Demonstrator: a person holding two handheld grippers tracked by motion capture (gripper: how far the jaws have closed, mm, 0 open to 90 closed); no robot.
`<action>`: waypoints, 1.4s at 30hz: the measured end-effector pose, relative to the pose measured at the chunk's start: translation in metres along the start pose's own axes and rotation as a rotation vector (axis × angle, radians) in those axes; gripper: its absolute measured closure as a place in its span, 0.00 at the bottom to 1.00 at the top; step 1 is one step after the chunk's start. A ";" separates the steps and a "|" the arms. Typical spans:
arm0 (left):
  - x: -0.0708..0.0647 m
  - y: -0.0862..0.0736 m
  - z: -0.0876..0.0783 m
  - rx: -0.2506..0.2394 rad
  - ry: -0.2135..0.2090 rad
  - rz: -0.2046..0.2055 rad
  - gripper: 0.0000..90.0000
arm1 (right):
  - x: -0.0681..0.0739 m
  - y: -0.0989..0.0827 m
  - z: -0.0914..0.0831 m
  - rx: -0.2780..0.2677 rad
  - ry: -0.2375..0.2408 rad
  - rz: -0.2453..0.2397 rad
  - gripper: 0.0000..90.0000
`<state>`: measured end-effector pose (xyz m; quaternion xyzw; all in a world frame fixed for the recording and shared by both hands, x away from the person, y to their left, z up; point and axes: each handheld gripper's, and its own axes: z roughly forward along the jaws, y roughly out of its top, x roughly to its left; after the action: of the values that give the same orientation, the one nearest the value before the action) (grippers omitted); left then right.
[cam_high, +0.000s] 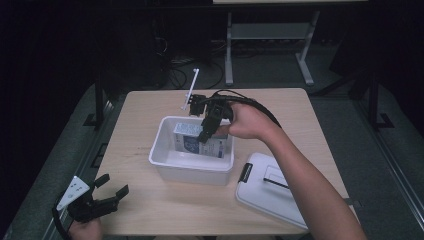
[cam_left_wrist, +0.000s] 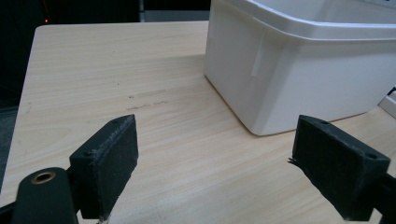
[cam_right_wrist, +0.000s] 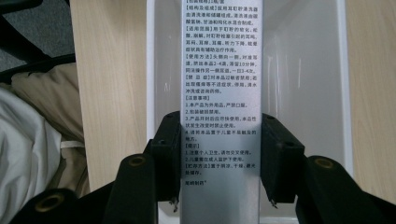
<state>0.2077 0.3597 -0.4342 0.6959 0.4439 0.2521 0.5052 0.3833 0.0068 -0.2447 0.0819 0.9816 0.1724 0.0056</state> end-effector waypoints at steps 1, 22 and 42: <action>0.000 0.000 0.000 -0.001 0.001 -0.001 0.15 | -0.001 0.000 0.001 0.002 0.001 0.000 0.61; 0.000 0.000 0.000 -0.004 0.000 0.002 0.15 | -0.005 0.000 0.015 0.005 0.008 0.005 0.61; -0.001 0.000 0.001 -0.002 -0.002 0.003 0.15 | -0.010 -0.003 0.028 0.018 0.014 0.011 0.61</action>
<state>0.2081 0.3586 -0.4344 0.6963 0.4420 0.2528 0.5058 0.3936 0.0118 -0.2721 0.0862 0.9827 0.1641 -0.0028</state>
